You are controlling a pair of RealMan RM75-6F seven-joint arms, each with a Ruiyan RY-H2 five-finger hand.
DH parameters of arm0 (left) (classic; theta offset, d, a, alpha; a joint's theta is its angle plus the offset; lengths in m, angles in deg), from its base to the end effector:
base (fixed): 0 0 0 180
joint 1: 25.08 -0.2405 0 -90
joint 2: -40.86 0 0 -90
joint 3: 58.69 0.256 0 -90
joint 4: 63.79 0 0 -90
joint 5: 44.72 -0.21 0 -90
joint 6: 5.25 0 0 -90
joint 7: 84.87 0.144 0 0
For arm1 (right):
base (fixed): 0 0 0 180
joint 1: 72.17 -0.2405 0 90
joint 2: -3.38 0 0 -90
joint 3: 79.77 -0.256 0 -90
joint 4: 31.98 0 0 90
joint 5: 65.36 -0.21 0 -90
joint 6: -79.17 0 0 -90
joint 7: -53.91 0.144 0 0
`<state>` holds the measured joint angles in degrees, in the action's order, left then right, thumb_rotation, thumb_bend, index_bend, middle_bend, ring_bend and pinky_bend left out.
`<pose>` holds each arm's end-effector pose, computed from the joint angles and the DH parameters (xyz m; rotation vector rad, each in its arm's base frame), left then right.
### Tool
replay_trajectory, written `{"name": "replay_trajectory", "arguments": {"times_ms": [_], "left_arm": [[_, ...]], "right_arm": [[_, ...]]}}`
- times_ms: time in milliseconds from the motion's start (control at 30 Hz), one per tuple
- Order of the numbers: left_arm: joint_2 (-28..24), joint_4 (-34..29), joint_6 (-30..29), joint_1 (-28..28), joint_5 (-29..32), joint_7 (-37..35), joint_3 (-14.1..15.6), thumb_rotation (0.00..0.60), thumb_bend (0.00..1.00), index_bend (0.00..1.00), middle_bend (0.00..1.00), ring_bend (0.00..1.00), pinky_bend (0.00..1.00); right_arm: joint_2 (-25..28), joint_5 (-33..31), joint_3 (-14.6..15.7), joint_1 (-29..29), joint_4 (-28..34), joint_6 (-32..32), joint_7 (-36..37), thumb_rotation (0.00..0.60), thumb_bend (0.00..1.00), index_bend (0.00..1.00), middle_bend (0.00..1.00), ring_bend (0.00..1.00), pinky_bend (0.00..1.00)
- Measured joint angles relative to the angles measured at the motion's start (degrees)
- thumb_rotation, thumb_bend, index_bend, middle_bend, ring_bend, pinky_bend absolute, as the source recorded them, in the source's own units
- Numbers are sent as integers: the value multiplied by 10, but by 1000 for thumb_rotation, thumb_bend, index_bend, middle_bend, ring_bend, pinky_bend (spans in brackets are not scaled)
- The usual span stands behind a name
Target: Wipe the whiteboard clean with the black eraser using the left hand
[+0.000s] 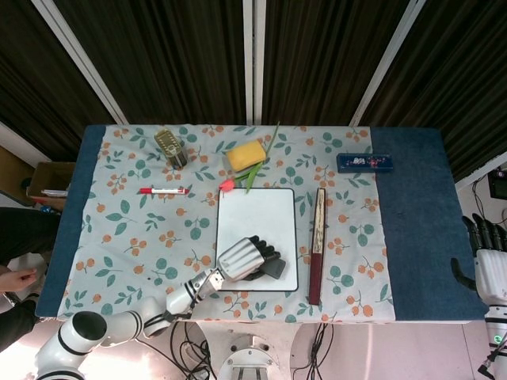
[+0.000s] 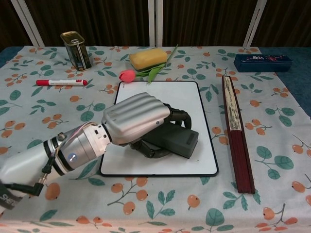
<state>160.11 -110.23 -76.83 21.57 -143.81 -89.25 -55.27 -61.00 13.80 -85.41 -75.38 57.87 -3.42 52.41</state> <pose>-0.0905 0.2747 -0.1442 -2.2383 -0.5389 -1.3915 -0.3383 -0.1813 0.1705 1.2754 -0.9191 0.7891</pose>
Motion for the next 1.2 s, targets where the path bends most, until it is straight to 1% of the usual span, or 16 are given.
{"name": "replay_trajectory", "arguments": {"times_ms": [200,433,567,700,833,1200], "left_arm": [[16,28,-3,-3,-3,1,-1,600,639,789,744,602,674],[30,65,2,1,2,-8,-13,600,639,792,747,604,677],[38,93,2,9,-1,-15,-14,600,640,795,750,607,678],[49,117,1,18,3,-27,-26,600,639,796,752,607,680],[57,143,0,30,4,-34,-31,600,639,797,753,608,683],[78,213,27,57,23,-70,-47,600,640,798,754,608,684]], "right_arm": [[2,-4,-1,2,-3,0,4,600,320,0,0,0,0],[2,-5,-1,1,-4,3,5,600,320,0,0,0,0],[3,-5,0,1,-2,3,2,600,320,0,0,0,0],[3,-5,1,1,0,5,-4,600,320,0,0,0,0],[5,-7,1,2,5,4,-6,600,320,0,0,0,0],[14,-7,-1,7,16,-4,-3,600,320,0,0,0,0]]}}
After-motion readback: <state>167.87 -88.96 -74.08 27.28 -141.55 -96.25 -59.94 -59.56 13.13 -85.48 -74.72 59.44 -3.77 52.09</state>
